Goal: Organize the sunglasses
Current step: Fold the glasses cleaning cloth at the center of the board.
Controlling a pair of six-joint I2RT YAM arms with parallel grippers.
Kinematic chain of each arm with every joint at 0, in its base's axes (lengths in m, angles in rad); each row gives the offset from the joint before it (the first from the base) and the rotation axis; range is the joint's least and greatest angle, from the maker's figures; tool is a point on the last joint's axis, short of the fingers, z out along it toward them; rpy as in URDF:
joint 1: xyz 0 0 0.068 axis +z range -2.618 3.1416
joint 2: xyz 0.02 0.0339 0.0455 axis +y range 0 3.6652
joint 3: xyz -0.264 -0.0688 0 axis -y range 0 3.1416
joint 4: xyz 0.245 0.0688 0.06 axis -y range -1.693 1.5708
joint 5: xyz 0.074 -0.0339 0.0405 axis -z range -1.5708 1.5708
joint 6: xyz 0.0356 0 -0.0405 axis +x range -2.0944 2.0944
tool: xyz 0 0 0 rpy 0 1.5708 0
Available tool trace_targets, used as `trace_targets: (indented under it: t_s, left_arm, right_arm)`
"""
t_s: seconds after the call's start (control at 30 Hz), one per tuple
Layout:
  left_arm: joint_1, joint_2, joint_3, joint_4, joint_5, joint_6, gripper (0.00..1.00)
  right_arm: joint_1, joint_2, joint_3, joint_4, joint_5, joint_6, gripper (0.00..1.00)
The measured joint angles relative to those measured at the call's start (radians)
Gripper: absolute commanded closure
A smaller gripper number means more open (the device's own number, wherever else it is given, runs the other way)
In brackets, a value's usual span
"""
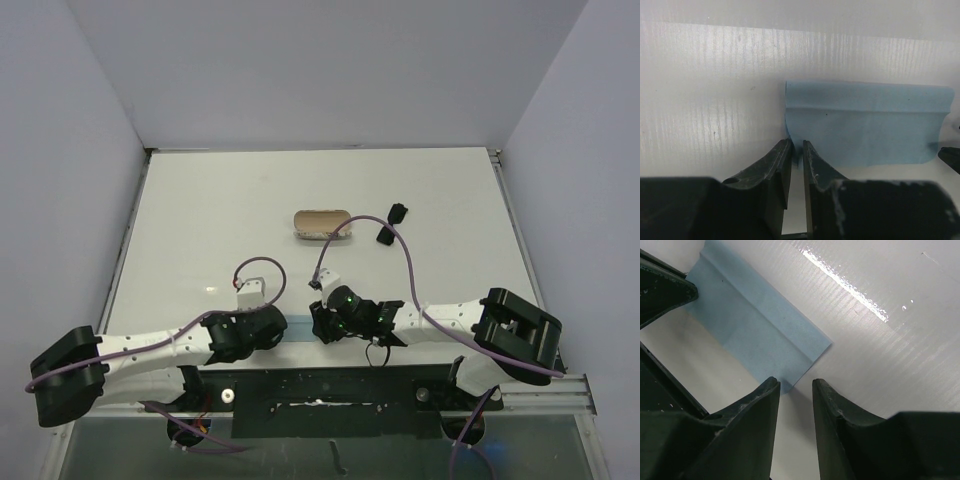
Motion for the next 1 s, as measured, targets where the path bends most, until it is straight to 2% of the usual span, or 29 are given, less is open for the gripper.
trace_targets:
  t_s: [0.1,0.27,1.0]
  left_arm:
    - [0.000,0.006,0.000,0.013,0.005,0.003,0.97]
    - [0.000,0.010,0.000,0.022,0.010,0.008,1.00]
    - [0.000,0.014,0.000,0.041,0.020,0.016,1.00]
  right_arm:
    - [0.000,0.000,0.000,0.000,0.000,0.000,0.66]
    - [0.000,0.000,0.000,0.000,0.003,0.002,0.66]
    - [0.008,0.040,0.021,-0.009,0.006,0.052,0.68]
